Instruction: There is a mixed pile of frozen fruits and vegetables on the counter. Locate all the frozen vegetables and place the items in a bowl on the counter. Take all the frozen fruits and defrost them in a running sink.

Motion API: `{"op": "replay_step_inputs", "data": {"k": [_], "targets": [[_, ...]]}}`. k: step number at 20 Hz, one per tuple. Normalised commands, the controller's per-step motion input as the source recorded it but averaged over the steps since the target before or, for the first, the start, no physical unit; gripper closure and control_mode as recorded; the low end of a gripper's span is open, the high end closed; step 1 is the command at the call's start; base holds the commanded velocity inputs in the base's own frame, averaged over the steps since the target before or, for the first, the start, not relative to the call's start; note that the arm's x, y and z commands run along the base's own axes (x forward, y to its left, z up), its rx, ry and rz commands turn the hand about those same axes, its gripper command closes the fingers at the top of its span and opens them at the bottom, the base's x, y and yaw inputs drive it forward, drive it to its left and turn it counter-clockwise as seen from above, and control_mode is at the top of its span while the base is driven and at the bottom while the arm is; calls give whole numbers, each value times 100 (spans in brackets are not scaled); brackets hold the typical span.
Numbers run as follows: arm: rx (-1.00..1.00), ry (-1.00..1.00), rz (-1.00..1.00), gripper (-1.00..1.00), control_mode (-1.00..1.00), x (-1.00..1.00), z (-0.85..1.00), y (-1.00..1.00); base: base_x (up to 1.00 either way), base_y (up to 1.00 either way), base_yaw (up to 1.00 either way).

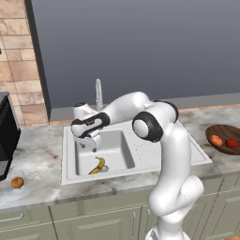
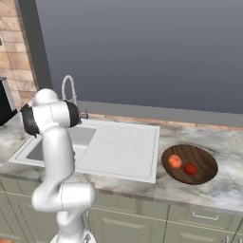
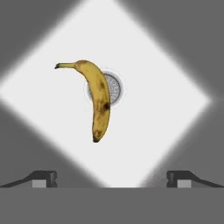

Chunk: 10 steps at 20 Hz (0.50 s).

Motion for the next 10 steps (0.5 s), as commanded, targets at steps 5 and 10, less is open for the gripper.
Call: {"op": "replay_step_inputs", "data": {"k": [5,10], "targets": [[0,-7,0,-100,-100,-22,23,15,0,0,0],[0,-11,1,-100,-100,-21,19,10,0,0,0]]}}
